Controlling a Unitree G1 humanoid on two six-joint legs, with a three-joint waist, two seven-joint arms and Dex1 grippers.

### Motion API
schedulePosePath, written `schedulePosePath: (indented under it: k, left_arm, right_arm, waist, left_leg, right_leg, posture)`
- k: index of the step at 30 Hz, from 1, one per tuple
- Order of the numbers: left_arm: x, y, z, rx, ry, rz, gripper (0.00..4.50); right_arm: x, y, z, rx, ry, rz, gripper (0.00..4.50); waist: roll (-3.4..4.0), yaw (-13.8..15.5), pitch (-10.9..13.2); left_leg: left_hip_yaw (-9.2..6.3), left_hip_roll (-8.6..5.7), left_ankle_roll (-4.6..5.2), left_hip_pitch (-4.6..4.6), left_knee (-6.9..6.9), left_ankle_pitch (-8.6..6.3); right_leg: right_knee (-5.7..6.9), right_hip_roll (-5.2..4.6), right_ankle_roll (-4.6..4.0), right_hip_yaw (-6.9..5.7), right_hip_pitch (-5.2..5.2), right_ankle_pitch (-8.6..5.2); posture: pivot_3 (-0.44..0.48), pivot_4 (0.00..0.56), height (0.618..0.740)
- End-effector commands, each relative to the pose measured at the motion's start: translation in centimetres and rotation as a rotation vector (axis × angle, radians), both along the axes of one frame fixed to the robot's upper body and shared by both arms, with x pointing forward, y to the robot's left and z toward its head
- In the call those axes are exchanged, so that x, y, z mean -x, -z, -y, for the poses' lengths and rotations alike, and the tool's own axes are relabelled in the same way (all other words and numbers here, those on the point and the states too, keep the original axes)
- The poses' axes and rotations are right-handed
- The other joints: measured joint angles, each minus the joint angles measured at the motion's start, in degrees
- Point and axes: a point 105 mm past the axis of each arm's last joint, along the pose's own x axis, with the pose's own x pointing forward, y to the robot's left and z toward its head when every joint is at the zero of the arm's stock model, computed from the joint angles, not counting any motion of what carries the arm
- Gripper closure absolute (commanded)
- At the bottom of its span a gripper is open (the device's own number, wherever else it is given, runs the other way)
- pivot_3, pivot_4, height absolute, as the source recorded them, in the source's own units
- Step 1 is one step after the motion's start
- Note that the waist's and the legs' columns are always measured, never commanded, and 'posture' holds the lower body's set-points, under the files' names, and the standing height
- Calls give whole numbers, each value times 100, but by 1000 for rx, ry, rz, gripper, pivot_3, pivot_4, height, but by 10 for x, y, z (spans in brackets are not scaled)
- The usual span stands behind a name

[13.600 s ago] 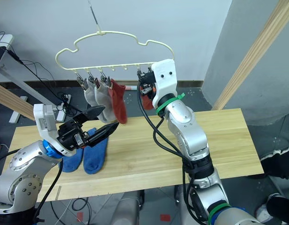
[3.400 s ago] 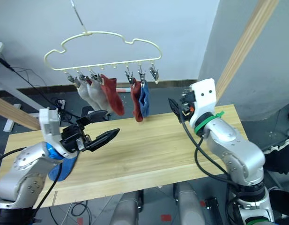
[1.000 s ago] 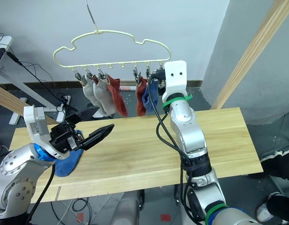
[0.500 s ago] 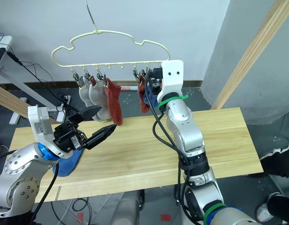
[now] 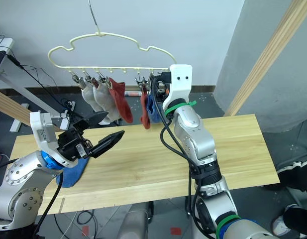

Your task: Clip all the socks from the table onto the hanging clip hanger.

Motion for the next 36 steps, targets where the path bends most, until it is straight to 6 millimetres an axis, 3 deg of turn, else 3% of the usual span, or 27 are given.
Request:
schedulePosePath:
  k: [1, 14, 17, 19, 36]
  left_arm:
    - [5, -7, 5, -9, 12, 49, 0]
    - [7, -6, 5, -11, 8, 51, 0]
    - [7, -6, 5, -11, 8, 51, 0]
    - [7, -6, 6, -10, 8, 51, 0]
    - [7, -1, 5, 0, 16, 42, 0]
  right_arm:
    - [25, -33, -35, -131, -152, 55, 1761]
    - [18, -21, -33, -76, -119, 14, 1761]
    - [17, -20, -32, -56, -108, 16, 2263]
    - [17, -18, -31, -39, -101, 17, 2830]
    - [16, -12, -11, 47, -62, 58, 2830]
  waist:
    - [0, -1, 0]
    - [0, 4, 0]
    - [0, 4, 0]
    - [-1, 4, -1]
    - [-1, 8, -1]
  left_leg:
    - [0, 0, 0, 0, 0, 0]
    - [0, 0, 0, 0, 1, 0]
    - [0, 0, 0, 0, 1, 0]
    - [0, 0, 0, 0, 1, 0]
    - [0, 0, 0, 0, 3, 0]
  right_leg:
    - [0, 0, 0, 0, 0, 0]
    - [2, 1, 0, 0, -1, 0]
    - [2, 0, 0, 0, 0, 0]
    - [2, 1, 0, 0, 0, 0]
    - [5, 0, 0, 0, 0, 0]
  posture:
    - [81, 347, 740]
    - [95, 339, 740]
    - [96, 339, 740]
    - [96, 337, 740]
    - [82, 344, 740]
